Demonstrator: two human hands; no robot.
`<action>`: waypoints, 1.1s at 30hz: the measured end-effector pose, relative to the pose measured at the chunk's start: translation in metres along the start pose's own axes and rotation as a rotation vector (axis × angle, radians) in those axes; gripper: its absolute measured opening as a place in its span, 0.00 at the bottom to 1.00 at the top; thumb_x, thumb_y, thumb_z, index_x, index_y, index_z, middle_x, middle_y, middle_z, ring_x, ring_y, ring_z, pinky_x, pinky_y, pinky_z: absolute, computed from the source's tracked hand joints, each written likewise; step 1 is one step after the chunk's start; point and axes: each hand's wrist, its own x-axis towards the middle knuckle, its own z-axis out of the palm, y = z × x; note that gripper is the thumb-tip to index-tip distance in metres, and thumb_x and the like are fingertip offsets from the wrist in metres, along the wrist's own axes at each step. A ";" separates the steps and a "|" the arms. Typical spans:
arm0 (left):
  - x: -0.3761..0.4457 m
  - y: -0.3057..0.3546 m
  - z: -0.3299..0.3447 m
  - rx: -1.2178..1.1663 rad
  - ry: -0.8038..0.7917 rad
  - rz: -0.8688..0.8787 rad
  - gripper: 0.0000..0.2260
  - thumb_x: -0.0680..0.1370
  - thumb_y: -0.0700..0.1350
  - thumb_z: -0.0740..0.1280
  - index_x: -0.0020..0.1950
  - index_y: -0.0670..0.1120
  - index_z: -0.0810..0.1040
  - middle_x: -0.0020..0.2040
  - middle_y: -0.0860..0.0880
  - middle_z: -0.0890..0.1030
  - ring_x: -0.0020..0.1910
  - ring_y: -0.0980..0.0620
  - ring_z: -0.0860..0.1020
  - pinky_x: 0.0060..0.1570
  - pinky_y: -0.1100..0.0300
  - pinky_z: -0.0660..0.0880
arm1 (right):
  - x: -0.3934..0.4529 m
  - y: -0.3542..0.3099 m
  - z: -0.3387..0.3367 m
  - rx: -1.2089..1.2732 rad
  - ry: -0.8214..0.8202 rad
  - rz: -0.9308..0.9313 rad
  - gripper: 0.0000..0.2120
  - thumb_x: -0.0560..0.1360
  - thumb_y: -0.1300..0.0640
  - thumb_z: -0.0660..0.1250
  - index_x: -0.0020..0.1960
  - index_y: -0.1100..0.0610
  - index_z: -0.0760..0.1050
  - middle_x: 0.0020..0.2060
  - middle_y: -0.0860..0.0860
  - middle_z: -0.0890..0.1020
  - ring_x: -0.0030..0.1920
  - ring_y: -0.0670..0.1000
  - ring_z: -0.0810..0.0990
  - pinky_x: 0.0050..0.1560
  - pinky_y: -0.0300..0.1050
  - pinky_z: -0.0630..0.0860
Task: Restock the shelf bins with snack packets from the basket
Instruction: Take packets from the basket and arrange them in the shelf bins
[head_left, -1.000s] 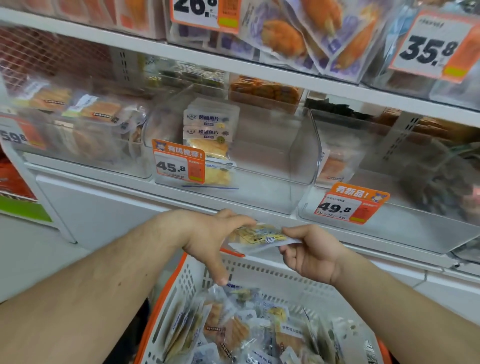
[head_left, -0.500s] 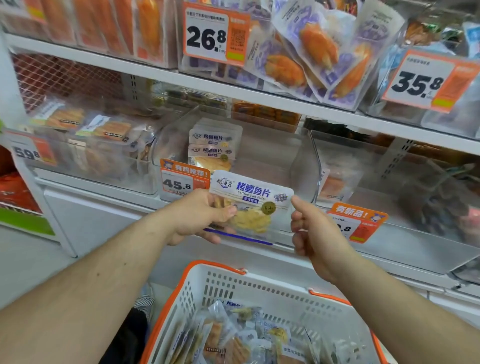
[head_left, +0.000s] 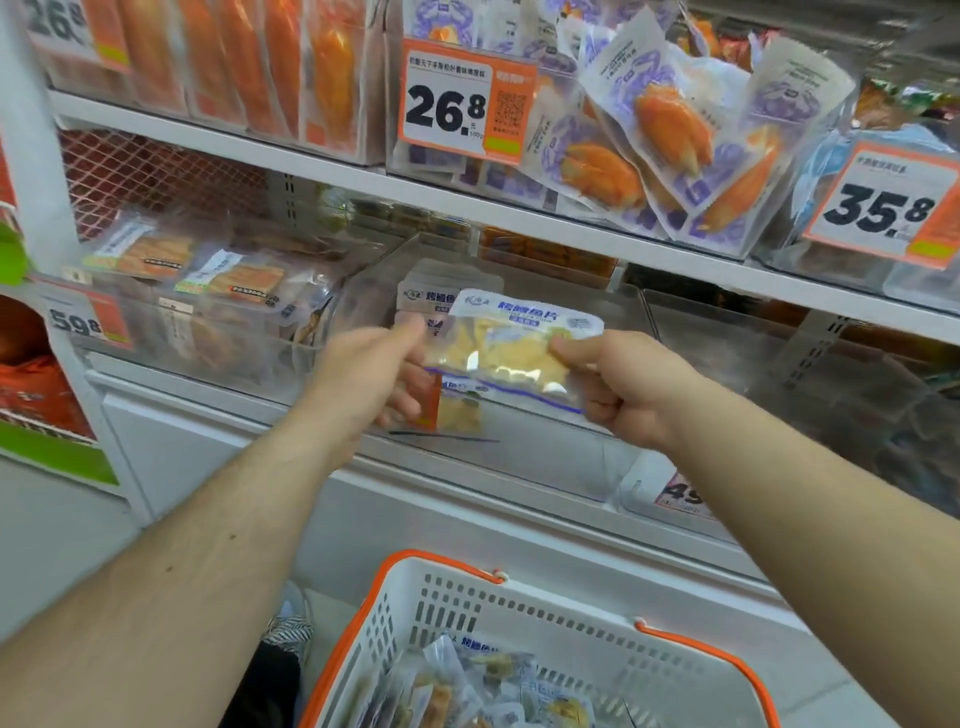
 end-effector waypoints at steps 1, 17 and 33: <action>0.007 0.001 -0.005 -0.008 0.130 0.058 0.14 0.79 0.53 0.66 0.39 0.45 0.77 0.28 0.51 0.79 0.22 0.53 0.72 0.23 0.64 0.65 | 0.012 -0.005 0.003 0.022 -0.002 0.034 0.07 0.79 0.60 0.67 0.43 0.54 0.72 0.22 0.47 0.63 0.21 0.45 0.55 0.23 0.38 0.50; 0.045 -0.003 -0.026 0.073 0.617 0.303 0.12 0.75 0.42 0.62 0.32 0.41 0.68 0.29 0.51 0.68 0.30 0.53 0.65 0.32 0.56 0.63 | 0.145 0.037 0.053 -0.640 -0.144 0.395 0.15 0.79 0.54 0.69 0.37 0.55 0.67 0.25 0.49 0.67 0.26 0.46 0.59 0.23 0.36 0.59; 0.056 -0.007 -0.002 0.146 0.626 0.291 0.17 0.77 0.44 0.63 0.29 0.48 0.66 0.21 0.59 0.70 0.26 0.62 0.70 0.25 0.69 0.63 | 0.144 0.030 0.083 -0.627 -0.166 0.338 0.08 0.78 0.64 0.68 0.42 0.59 0.72 0.38 0.52 0.77 0.33 0.47 0.70 0.26 0.39 0.68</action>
